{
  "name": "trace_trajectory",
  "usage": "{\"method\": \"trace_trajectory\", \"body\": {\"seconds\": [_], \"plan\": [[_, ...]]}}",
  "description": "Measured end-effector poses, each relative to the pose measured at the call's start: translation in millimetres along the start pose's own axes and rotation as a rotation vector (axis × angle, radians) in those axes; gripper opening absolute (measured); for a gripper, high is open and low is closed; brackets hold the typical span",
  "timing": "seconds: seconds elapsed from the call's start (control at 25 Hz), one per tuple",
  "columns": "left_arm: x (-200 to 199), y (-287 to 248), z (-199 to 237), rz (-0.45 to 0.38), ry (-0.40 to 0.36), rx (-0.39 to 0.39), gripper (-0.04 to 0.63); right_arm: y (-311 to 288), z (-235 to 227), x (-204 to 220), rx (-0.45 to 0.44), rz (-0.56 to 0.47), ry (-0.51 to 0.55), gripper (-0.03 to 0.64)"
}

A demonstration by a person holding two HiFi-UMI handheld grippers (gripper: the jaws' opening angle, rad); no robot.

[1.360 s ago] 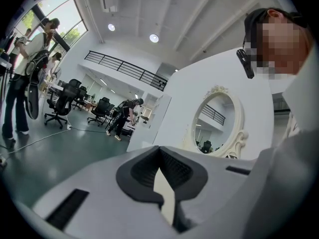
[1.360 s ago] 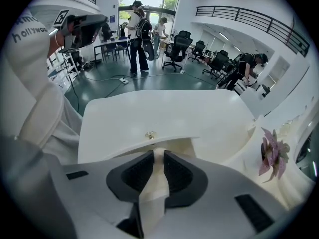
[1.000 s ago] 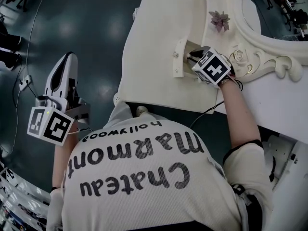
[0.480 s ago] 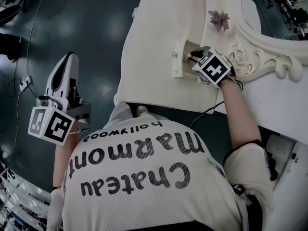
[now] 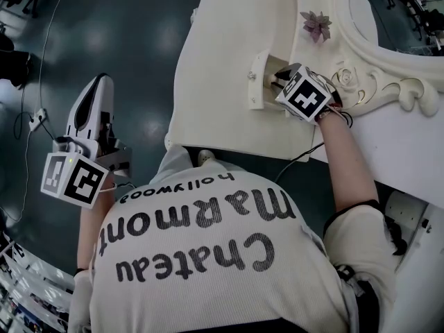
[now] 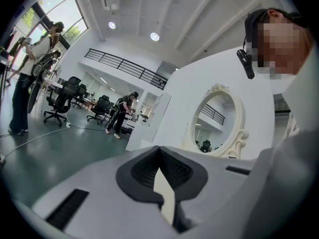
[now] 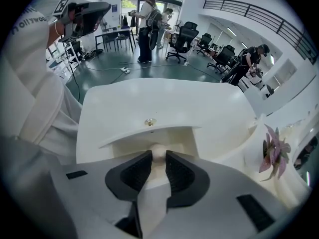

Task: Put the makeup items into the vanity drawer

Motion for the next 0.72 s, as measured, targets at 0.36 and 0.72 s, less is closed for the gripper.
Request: {"method": "trace_trajectory", "body": {"seconds": [0.36, 0.72], "plan": [[3.4, -5.1, -6.1, 0.004, 0.0, 0.008, 0.008, 1.3, -1.1, 1.4, 0.004, -0.023, -0.007, 0.115], [8.6, -10.9, -20.0, 0.005, 0.002, 0.026, 0.008, 7.1, -3.7, 4.0, 0.081, -0.089, -0.043, 0.12]]}}
Point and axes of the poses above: the fingertips, and each gripper's own axes: y backward along the fingers, z to its left, x out of its underside, the point moved 5 cm from there along y, backward along the fingers, and after that the axes turned 13 degrees about -z, right-handed, at the moved point
